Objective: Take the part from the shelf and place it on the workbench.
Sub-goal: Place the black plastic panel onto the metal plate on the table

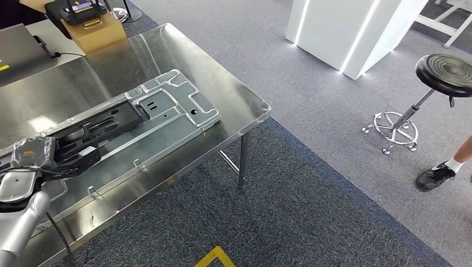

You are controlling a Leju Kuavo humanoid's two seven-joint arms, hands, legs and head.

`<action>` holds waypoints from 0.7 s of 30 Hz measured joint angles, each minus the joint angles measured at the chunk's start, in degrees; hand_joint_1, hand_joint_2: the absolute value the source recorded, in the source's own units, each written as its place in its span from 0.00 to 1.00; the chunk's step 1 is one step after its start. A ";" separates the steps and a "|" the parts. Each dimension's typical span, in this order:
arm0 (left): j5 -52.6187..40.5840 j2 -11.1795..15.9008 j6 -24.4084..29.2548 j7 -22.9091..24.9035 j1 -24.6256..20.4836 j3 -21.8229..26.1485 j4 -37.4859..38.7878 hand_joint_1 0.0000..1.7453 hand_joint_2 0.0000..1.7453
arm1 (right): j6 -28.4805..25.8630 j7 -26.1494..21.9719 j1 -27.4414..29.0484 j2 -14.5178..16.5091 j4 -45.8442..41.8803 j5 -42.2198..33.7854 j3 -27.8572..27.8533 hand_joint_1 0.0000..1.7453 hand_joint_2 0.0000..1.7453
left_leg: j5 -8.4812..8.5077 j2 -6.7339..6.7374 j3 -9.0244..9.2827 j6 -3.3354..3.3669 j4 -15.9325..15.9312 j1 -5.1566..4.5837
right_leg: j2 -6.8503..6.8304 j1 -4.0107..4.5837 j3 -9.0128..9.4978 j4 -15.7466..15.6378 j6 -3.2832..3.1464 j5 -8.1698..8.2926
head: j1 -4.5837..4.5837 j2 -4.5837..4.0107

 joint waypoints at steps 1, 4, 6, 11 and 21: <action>0.25 -0.10 -1.01 0.08 -0.59 -0.36 0.70 0.00 1.00 | 0.01 0.07 -0.01 0.01 0.00 -0.01 0.00 0.00 0.00 | 0.00 0.00 0.02 0.00 0.00 0.00 | 0.00 0.03 0.02 0.01 0.01 0.00 | 0.00 0.00; 0.77 -0.36 -3.05 0.29 -2.02 -1.39 2.50 0.00 1.00 | 0.02 0.21 -0.02 0.05 0.00 -0.03 0.00 0.00 0.00 | 0.01 0.00 0.05 -0.02 -0.01 0.03 | 0.00 0.16 0.03 0.03 0.01 0.00 | 0.00 0.00; 1.13 -0.49 -3.60 0.43 -2.70 -1.96 3.44 0.00 1.00 | 0.03 0.23 -0.03 0.10 0.00 -0.04 -0.01 0.00 0.00 | 0.02 0.00 0.06 -0.05 -0.01 0.08 | 0.01 0.24 0.02 0.04 0.00 -0.01 | 0.00 0.00; 2.48 -0.80 -4.01 1.02 -3.94 -2.84 5.09 0.00 0.25 | 0.03 0.23 -0.03 0.15 0.00 -0.09 -0.01 0.00 0.00 | 0.04 0.00 0.09 -0.08 -0.02 0.11 | 0.00 0.28 0.01 0.11 -0.06 -0.05 | 0.00 0.00; 11.81 -0.05 -7.56 -1.29 -2.09 -3.13 -0.42 0.00 0.00 | -2.22 0.68 -0.23 0.14 -0.04 -3.83 -2.36 0.00 0.00 | 0.00 0.10 0.15 -0.14 -0.06 0.12 | 0.09 0.31 0.08 0.17 -0.11 -0.09 | 0.00 0.00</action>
